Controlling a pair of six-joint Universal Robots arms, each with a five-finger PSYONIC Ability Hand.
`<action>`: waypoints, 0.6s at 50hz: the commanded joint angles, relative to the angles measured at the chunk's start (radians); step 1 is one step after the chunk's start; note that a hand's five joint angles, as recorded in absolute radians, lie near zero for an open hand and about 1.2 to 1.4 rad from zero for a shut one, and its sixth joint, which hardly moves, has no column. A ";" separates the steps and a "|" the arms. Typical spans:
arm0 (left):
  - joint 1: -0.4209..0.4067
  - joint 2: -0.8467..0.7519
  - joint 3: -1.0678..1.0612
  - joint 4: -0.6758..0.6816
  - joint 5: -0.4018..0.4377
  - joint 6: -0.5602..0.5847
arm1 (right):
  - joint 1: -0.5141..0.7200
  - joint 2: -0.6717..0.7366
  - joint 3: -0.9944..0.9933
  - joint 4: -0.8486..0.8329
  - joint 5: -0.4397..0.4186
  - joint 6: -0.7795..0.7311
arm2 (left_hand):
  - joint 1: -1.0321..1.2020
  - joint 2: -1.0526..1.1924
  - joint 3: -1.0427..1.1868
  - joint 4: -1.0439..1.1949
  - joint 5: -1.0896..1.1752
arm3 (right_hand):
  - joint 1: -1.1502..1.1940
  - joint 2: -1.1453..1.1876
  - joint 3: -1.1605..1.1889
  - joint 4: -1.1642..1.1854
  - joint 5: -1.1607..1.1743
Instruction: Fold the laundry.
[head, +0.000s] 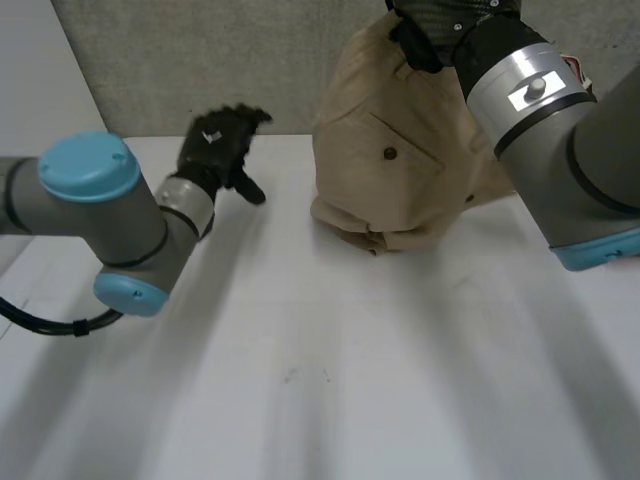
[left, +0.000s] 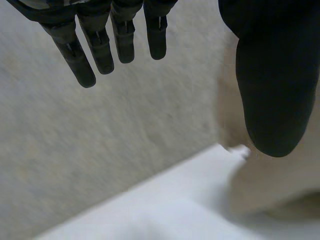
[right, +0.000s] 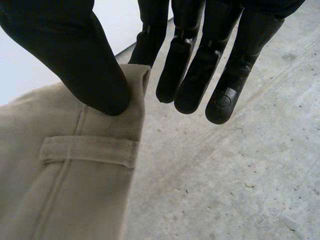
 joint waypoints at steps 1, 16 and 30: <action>0.000 -0.097 0.021 -0.011 0.028 -0.005 | -0.005 -0.073 0.052 0.027 -0.016 0.065 | -0.019 -0.008 -0.013 -0.007 0.005 | 0.402 0.223 0.214 0.208 0.235; -0.003 -0.130 0.053 -0.008 0.035 -0.008 | -0.003 -0.209 0.168 0.066 -0.096 0.119 | -0.010 0.001 -0.005 0.002 0.014 | 0.402 0.223 0.214 0.208 0.235; -0.084 -0.199 0.117 0.005 0.032 -0.040 | -0.009 -0.298 0.214 0.096 -0.104 0.197 | 0.069 0.080 0.074 0.081 0.093 | 0.402 0.223 0.214 0.208 0.235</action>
